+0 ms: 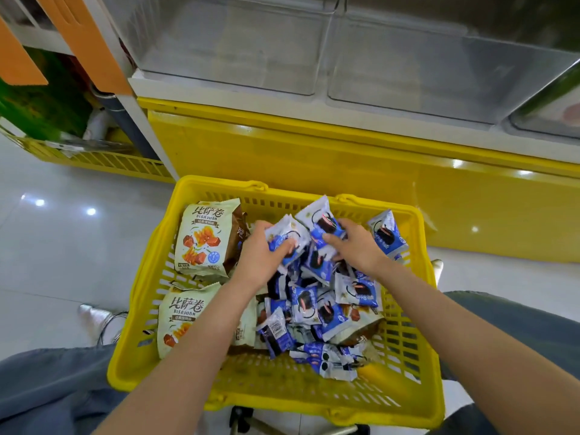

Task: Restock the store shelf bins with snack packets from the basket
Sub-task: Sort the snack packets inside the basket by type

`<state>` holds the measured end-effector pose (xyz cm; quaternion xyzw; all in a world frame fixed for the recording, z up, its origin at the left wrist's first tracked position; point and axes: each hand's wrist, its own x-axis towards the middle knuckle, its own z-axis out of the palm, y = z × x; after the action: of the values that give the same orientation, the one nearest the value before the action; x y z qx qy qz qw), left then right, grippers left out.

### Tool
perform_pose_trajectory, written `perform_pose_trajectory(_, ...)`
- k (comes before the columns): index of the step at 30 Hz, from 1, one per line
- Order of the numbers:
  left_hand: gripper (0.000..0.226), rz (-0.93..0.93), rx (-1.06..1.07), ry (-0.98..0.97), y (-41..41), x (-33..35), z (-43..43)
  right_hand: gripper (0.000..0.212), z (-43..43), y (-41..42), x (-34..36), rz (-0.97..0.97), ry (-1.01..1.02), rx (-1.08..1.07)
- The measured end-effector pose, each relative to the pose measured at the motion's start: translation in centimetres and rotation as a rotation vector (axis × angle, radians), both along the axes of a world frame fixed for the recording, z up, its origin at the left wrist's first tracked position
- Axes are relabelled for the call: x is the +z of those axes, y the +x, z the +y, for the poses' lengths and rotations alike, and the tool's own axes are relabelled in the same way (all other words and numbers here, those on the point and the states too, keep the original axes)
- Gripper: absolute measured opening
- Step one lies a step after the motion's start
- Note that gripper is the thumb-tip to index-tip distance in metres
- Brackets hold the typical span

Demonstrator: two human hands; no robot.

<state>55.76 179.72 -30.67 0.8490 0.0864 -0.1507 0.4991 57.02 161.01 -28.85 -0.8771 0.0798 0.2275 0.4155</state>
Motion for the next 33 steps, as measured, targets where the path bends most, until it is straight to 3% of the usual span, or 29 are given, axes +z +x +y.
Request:
perform_pose_trajectory(6, 0.043, 0.043, -0.151, 0.173, 1.0, -0.9, -1.0, 0.058, 1.5, -0.3, -2.3, 0.044, -0.058, -0.032)
perform_pose_trajectory(9, 0.038, -0.173, -0.100, 0.278, -0.2, -0.3, -0.4, 0.060, 0.6, -2.0, -2.1, -0.112, -0.100, -0.023)
perform_pose_trajectory(12, 0.024, -0.318, -0.155, 0.383, -2.9, -0.7, 0.3, 0.037, -1.3, -4.5, -1.4, -0.265, -0.099, 0.038)
perform_pose_trajectory(15, 0.017, -0.063, -0.322, 0.442, -5.8, -2.5, 0.6, 0.020, -3.5, -7.3, -1.4, -0.170, -0.139, 0.211)
perform_pose_trajectory(18, 0.031, 0.185, -0.486, 0.459, -7.6, -4.6, 1.0, 0.016, -4.4, -9.7, -2.6, 0.019, -0.252, 0.338)
perform_pose_trajectory(23, 0.053, 0.434, -0.632, 0.425, -8.4, -5.7, 1.0, 0.029, -4.6, -10.9, -4.1, 0.035, -0.524, 0.248)
perform_pose_trajectory(28, 0.052, 0.412, -0.669, 0.464, -8.4, -5.5, 1.0, 0.045, -4.5, -10.5, -4.0, 0.195, -0.639, 0.326)
perform_pose_trajectory(31, 0.047, 0.346, -0.585, 0.371, -8.1, -4.9, 1.5, 0.057, -4.4, -10.9, -4.4, 0.259, -0.684, 0.452)
perform_pose_trajectory(33, 0.037, 0.238, -0.484, 0.284, -7.7, -4.2, 1.7, 0.060, -4.5, -10.9, -4.4, 0.270, -0.635, 0.412)
